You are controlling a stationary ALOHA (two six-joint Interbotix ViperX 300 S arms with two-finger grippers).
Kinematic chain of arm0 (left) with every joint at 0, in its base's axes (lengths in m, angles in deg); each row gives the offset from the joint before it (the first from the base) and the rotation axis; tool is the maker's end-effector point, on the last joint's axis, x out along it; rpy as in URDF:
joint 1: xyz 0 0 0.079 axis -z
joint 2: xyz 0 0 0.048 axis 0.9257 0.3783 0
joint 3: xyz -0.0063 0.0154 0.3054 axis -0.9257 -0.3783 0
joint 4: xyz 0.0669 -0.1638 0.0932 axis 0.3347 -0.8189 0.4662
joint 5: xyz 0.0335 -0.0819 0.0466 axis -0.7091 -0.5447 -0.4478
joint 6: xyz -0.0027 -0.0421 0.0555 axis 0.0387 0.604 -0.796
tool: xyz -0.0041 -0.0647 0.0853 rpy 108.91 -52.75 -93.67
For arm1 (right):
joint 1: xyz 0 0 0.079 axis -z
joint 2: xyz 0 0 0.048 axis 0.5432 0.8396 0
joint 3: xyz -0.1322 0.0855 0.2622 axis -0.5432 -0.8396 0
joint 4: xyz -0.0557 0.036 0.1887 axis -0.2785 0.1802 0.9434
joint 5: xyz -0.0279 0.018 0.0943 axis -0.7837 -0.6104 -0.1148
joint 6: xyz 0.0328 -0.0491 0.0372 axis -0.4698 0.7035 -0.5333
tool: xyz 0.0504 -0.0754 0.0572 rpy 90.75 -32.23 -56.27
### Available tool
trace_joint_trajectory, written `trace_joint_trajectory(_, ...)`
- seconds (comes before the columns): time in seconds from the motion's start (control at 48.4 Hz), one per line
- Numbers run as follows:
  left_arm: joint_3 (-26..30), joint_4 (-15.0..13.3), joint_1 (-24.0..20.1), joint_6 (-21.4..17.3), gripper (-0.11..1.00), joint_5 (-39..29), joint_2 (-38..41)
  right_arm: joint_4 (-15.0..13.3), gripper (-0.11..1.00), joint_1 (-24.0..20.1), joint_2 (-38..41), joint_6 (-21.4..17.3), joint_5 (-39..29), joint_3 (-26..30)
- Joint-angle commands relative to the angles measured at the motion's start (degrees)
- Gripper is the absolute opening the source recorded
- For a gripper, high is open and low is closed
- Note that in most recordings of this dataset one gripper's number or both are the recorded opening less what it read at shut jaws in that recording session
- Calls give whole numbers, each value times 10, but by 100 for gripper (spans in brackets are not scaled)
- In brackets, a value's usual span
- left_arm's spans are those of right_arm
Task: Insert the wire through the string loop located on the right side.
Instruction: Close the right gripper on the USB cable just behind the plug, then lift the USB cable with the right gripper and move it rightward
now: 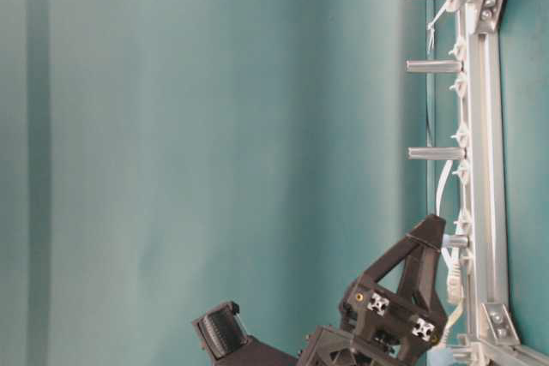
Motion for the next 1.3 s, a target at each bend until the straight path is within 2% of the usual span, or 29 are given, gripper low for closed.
trace_joint_trajectory(0.0, 4, 2, 3, 1, 75, 2, -15, 0, 12, 4, -9, -1, 2, 8)
trace_joint_trajectory(0.682, 4, 2, 9, 2, 75, 2, -16, 0, 12, 4, -13, -1, -22, 11)
trace_joint_trajectory(1.282, 18, 1, 17, 9, 74, 2, -16, 0, 12, 4, -83, 9, -47, -10)
